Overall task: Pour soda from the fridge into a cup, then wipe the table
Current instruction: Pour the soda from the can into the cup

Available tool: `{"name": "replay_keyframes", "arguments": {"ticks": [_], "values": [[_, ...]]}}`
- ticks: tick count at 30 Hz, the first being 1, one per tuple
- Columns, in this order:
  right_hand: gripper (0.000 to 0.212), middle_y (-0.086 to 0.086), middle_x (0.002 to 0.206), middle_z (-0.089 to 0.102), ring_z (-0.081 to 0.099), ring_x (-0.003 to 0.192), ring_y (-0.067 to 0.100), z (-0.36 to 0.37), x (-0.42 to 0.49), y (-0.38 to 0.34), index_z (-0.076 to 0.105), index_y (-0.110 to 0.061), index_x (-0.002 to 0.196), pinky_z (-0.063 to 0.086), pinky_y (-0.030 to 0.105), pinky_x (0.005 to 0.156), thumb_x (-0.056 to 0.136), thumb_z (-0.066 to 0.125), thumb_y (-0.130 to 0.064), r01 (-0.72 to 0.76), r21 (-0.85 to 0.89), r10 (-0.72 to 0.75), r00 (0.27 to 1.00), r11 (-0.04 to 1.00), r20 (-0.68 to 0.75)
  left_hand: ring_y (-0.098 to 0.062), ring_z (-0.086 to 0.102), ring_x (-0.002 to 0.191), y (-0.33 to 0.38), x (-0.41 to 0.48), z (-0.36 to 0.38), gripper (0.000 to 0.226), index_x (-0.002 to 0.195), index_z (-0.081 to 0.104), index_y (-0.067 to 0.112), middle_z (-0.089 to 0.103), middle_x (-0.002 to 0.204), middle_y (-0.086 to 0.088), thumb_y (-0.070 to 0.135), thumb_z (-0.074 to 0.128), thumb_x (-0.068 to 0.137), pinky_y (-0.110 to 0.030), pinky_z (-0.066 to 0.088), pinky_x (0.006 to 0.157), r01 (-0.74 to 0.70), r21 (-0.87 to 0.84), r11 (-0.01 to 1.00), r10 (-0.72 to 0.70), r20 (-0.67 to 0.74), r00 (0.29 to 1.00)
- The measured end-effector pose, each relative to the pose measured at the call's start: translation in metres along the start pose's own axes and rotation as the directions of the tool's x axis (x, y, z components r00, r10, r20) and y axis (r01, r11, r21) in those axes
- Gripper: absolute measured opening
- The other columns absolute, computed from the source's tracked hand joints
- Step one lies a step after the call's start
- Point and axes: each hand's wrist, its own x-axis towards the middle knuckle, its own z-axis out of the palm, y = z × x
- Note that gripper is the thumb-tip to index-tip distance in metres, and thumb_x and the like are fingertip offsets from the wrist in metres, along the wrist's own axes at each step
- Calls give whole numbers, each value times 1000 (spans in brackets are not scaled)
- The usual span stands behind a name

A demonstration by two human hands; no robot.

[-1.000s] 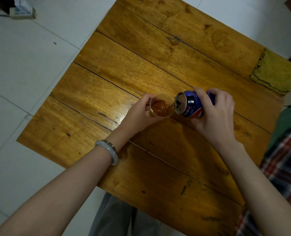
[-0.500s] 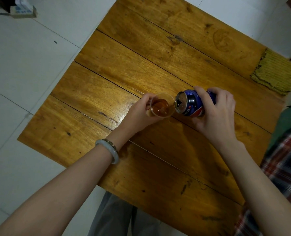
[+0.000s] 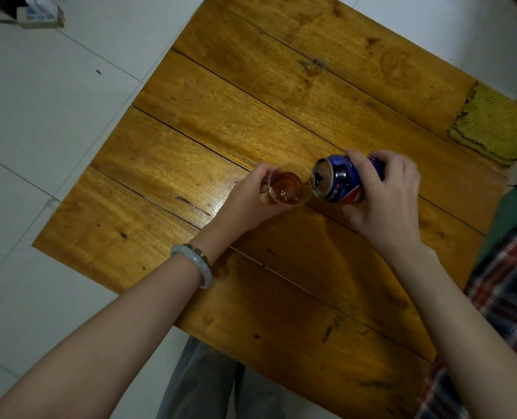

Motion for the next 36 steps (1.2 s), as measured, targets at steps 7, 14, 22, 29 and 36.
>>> {"name": "replay_keyframes", "arguments": {"ticks": [7, 14, 22, 29, 36], "values": [[76, 25, 122, 47, 41, 114, 40, -1, 1, 0, 44, -15, 134, 35, 53, 93, 65, 76, -15, -1, -1, 1, 1000, 1000, 5, -1, 57, 99, 0, 0, 0, 55, 110, 47, 28, 58, 106, 17, 23, 83, 69, -14, 48, 82, -5, 6, 1000, 5, -7, 1000], [77, 26, 123, 46, 40, 114, 40, -1, 0, 0, 45, -14, 135, 35, 54, 93, 64, 77, -14, 11, -13, -11, 1000, 1000, 10, 0, 56, 99, -1, 0, 0, 56, 113, 48, 27, 58, 108, 15, 23, 83, 68, -9, 46, 80, 3, 14, 1000, -3, -6, 1000], [75, 26, 122, 47, 38, 113, 38, -2, 0, 0, 45, -14, 134, 35, 54, 92, 65, 76, -14, 16, -8, -16, 1000, 1000, -4, 3, 52, 94, 1, 0, 0, 59, 117, 49, 23, 55, 107, 16, 22, 83, 69, 3, 39, 72, 31, 25, 999, -31, -10, 999], [76, 26, 122, 47, 41, 113, 40, -3, -1, 0, 45, -14, 134, 36, 54, 92, 65, 76, -14, 15, -7, -15, 1000, 1000, -3, 3, 53, 93, 1, -1, 0, 57, 115, 49, 23, 56, 107, 16, 21, 83, 69, 1, 41, 73, 29, 29, 999, -29, -5, 1000], [77, 26, 122, 47, 42, 113, 41, -2, -1, 0, 44, -14, 134, 35, 55, 92, 64, 77, -13, 20, -11, -20, 1000, 1000, -5, 0, 54, 95, 1, 0, 0, 59, 118, 50, 21, 57, 108, 15, 22, 83, 68, -1, 43, 73, 29, 28, 999, -28, -10, 1000]]}}
